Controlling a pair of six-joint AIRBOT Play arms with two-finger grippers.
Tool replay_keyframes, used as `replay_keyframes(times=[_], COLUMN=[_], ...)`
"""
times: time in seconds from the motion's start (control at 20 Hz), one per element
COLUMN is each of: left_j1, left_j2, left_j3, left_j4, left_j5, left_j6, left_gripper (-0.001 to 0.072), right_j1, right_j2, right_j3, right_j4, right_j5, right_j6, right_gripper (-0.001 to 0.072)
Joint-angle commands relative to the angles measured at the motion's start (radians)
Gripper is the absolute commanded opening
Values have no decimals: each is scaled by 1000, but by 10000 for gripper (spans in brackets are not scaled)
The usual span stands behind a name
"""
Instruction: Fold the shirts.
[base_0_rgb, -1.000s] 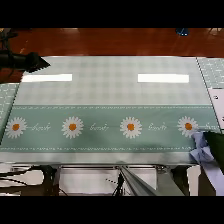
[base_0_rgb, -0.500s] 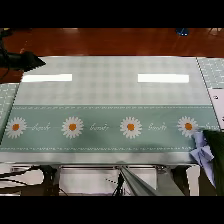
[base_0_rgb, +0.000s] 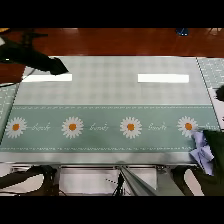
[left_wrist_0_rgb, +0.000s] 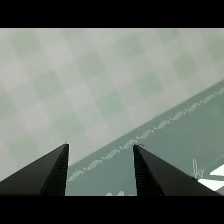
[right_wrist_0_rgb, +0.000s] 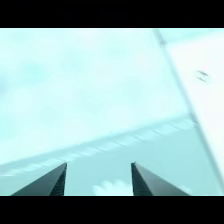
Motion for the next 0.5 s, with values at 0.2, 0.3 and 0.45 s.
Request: replay_keyframes(times=[0.2, 0.3, 0.45], left_j1=[-360, -359, -359], left_j2=[6, 2, 2], left_j3=[-31, -52, -56], left_j4=[503, 496, 496], left_j5=[10, -3, 8], left_j6=[-399, -520, -519], left_gripper=[517, 720, 720], right_j1=[336, 354, 355], right_j2=[-245, -258, -258], right_j3=[28, 28, 28], right_j4=[42, 41, 24], right_j5=[132, 137, 145], right_j6=[61, 53, 48], right_gripper=[593, 593, 593])
